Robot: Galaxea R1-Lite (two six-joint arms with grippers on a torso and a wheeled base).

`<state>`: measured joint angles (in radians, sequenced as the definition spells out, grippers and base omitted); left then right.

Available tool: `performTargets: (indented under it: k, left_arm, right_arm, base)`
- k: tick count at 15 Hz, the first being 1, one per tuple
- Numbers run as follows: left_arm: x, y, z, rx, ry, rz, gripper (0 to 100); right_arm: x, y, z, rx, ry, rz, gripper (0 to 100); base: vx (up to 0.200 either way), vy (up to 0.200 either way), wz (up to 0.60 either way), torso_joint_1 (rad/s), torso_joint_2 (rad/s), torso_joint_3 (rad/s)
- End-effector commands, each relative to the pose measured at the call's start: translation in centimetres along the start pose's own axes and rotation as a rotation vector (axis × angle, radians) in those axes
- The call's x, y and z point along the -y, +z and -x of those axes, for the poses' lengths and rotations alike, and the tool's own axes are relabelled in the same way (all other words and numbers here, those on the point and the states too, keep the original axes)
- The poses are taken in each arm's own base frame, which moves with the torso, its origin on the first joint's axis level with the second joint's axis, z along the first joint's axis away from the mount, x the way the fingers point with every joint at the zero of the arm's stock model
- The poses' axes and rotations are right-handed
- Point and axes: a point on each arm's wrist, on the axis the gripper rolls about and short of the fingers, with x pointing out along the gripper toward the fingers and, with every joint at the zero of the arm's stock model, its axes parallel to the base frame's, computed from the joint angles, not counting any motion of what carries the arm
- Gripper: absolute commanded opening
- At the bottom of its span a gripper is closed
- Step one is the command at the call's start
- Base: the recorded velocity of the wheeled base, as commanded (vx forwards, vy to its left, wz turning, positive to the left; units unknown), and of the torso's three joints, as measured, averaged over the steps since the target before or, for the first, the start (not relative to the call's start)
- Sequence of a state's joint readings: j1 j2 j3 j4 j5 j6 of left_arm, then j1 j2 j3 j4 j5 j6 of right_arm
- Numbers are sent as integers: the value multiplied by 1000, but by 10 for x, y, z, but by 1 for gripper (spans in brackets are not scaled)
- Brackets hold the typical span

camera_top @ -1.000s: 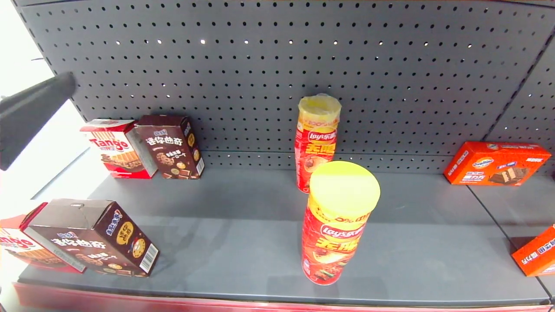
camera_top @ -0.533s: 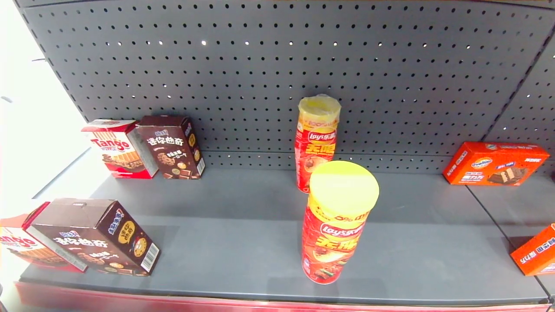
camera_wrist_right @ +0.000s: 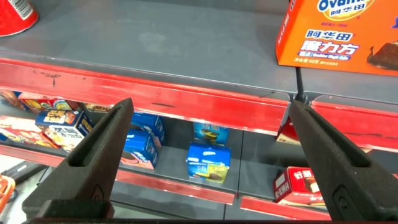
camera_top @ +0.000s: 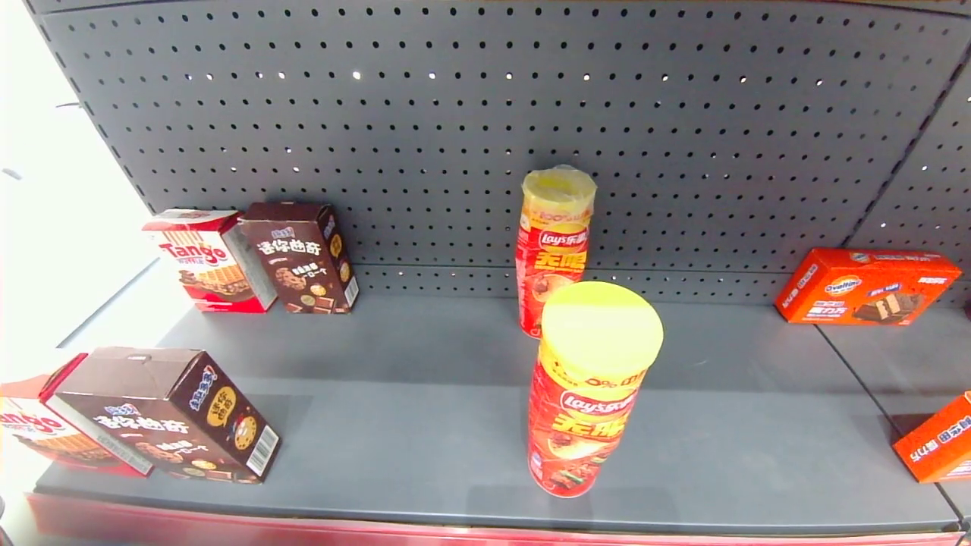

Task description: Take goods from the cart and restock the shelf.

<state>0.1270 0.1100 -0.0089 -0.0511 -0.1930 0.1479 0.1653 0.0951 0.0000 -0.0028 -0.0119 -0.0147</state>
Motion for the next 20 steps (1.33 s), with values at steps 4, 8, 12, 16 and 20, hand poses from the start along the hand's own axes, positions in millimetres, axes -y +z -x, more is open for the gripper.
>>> performTargets:
  k: [4, 8, 12, 16, 20]
  left_arm:
    - [-4, -11, 9, 44, 60, 11, 100]
    - [-4, -11, 9, 45, 56, 7, 100]
    - [-2, -10, 9, 55, -49, 37, 100]
    - [-3, -11, 9, 45, 35, 42, 100]
    - [-5, -11, 9, 39, 91, 56, 100]
  right_arm:
    - [0, 0, 0, -1, 0, 1, 100]
    - [0, 0, 0, -1, 0, 1, 100]
    - [0, 0, 0, -1, 0, 1, 100]
    - [0, 0, 0, -1, 0, 1, 100]
    - [0, 0, 0, -1, 3, 8, 100]
  base:
    - [0, 0, 0, 0, 0, 0]
    - [0, 0, 0, 0, 0, 0]
    - [0, 0, 0, 0, 0, 0]
    - [0, 0, 0, 0, 0, 0]
    - [0, 0, 0, 0, 0, 0]
